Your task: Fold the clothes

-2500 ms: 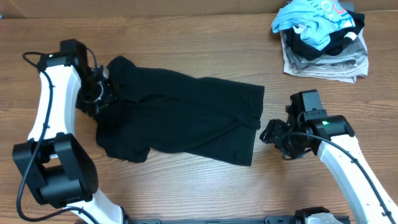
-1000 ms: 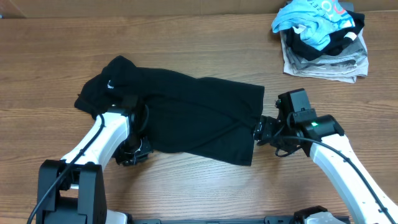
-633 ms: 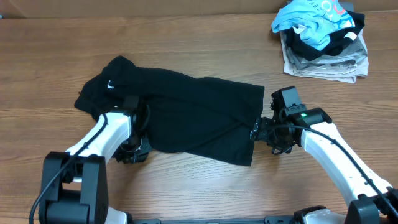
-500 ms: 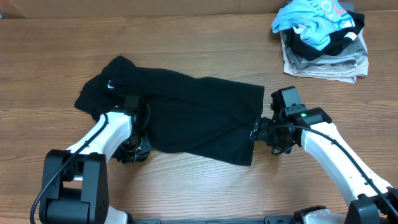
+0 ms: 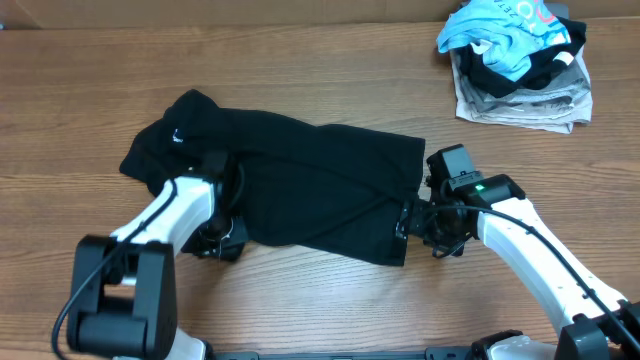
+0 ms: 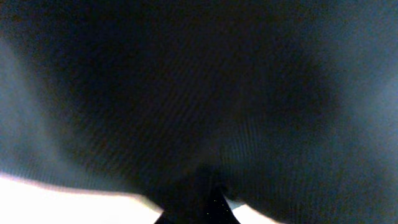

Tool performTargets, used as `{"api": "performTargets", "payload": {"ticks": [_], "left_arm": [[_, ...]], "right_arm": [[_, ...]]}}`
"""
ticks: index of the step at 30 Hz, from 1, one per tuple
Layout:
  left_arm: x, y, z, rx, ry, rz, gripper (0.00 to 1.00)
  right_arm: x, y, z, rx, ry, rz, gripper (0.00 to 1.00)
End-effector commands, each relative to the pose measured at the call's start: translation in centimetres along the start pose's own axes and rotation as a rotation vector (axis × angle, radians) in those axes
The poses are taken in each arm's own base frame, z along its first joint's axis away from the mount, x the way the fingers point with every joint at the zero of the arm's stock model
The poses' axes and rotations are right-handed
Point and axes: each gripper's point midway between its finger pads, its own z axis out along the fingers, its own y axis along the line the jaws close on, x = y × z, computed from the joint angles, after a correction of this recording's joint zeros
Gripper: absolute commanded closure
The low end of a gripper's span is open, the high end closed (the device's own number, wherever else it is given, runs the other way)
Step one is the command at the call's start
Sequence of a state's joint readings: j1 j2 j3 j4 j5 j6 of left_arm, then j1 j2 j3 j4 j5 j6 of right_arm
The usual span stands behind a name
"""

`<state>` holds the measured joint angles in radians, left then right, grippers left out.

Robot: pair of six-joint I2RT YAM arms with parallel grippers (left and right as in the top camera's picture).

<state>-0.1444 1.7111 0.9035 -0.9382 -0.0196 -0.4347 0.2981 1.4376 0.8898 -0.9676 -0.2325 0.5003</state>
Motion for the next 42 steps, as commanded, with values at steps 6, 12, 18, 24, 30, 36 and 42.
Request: {"api": "performTargets", "payload": {"ticks": [6, 12, 18, 24, 30, 36, 42], "left_arm": [[2.3, -0.5, -7.6, 0.013, 0.224, 0.201, 0.96], [0.4, 0.1, -12.8, -0.031, 0.140, 0.254, 0.96], [-1.5, 1.2, -15.0, -0.110, 0.046, 0.258, 0.96], [-2.3, 1.5, -15.0, -0.139, 0.010, 0.230, 0.96], [-3.5, 1.0, -14.9, -0.125, -0.040, 0.212, 0.96], [-3.5, 1.4, -14.6, -0.145, -0.040, 0.206, 0.96], [-2.8, 1.8, -14.6, -0.153, -0.009, 0.174, 0.96]], "right_arm": [[1.8, 1.3, 0.6, 0.007, 0.038, -0.079, 0.32], [2.7, 1.0, 2.3, 0.016, 0.035, -0.077, 0.34], [3.0, 0.3, 3.9, 0.005, 0.027, -0.056, 0.40], [3.8, -0.2, 5.6, -0.025, 0.032, -0.013, 0.50], [4.5, 0.0, 6.5, -0.075, 0.053, 0.006, 0.60], [4.8, -0.3, 6.7, -0.067, 0.062, 0.032, 0.96], [5.1, -1.6, 3.9, -0.008, 0.082, 0.090, 0.96]]}}
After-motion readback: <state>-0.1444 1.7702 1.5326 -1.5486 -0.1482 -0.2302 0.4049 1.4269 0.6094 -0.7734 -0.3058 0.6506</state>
